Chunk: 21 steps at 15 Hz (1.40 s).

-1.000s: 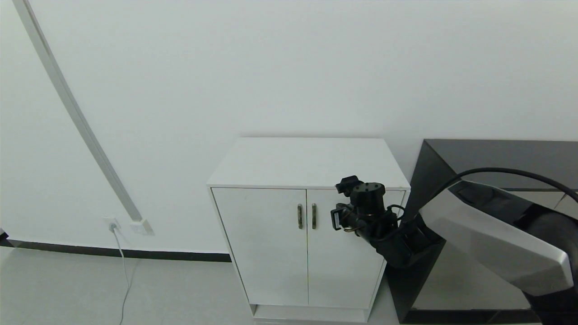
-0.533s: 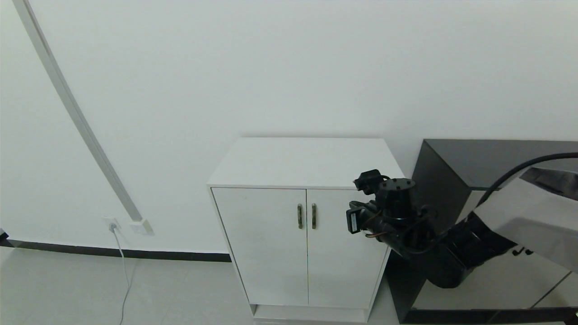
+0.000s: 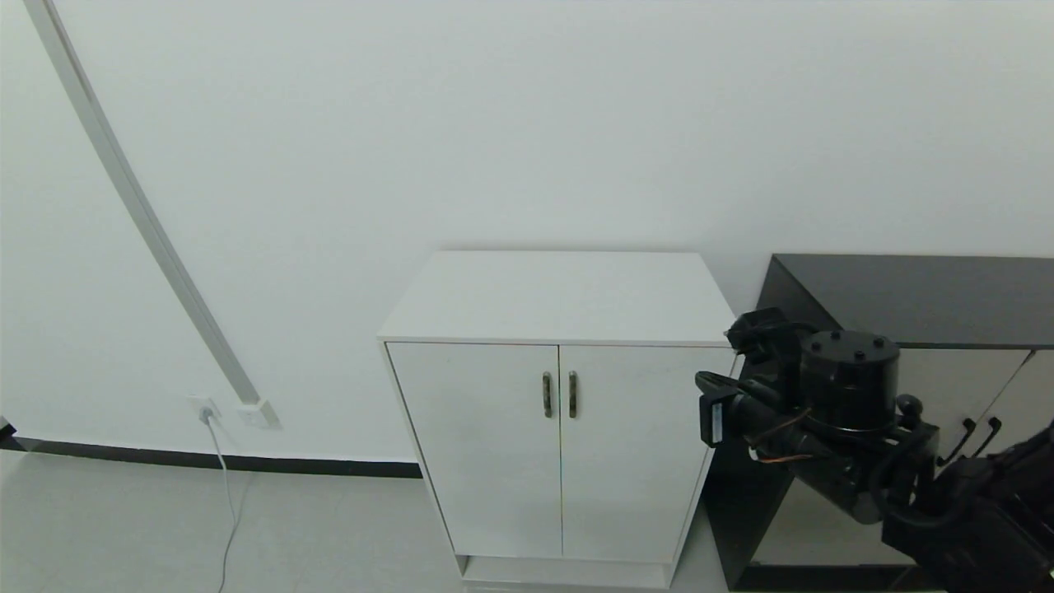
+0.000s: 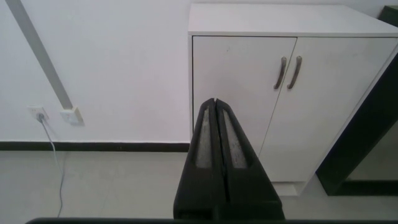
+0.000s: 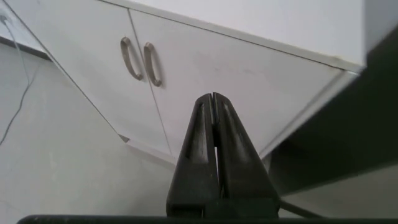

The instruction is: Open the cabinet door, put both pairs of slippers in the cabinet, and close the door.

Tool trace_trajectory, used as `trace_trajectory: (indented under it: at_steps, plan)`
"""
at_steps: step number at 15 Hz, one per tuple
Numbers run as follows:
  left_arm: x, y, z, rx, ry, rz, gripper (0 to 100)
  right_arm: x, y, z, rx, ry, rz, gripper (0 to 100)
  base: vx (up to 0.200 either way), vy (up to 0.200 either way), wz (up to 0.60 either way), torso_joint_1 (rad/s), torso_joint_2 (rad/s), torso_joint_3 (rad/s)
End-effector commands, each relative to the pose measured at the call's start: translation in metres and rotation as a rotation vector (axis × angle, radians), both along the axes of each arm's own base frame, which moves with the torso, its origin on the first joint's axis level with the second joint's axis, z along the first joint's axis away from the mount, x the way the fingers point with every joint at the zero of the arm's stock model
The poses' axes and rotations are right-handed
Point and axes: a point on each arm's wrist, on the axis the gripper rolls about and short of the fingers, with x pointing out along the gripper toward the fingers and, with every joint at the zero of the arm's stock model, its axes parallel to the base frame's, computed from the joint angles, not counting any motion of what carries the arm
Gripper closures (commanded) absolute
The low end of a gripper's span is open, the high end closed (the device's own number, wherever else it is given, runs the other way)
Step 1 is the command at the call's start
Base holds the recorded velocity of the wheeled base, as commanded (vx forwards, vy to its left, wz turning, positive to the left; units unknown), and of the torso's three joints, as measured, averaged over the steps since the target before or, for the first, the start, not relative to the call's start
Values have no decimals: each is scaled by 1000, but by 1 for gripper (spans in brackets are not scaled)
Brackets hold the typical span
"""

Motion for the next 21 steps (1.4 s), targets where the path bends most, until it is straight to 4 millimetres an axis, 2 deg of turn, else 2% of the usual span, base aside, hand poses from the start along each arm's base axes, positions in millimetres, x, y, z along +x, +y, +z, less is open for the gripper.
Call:
trace_trajectory:
  at_steps: [1,6,10,12,15,18,21]
  plan:
    - [0,0,0,-1,0,1,100,-16,-18,13,20,-29,-35,100,0,0,0,0,0,0]
    - [0,0,0,-1,0,1,100,-51,-87,16,29,-55,-209,100,0,0,0,0,0,0]
    - [0,0,0,-1,0,1,100,-88,-130,21,37,-99,-347,100,0,0,0,0,0,0]
    - [0,0,0,-1,0,1,100,-108,-143,19,38,-111,-399,100,0,0,0,0,0,0]
    - [0,0,0,-1,0,1,100,-134,-153,18,37,-116,-428,100,0,0,0,0,0,0]
    - [0,0,0,-1,0,1,100,-177,-160,18,31,-99,-419,100,0,0,0,0,0,0]
    - [0,0,0,-1,0,1,100,-211,-165,6,22,-56,-377,100,0,0,0,0,0,0]
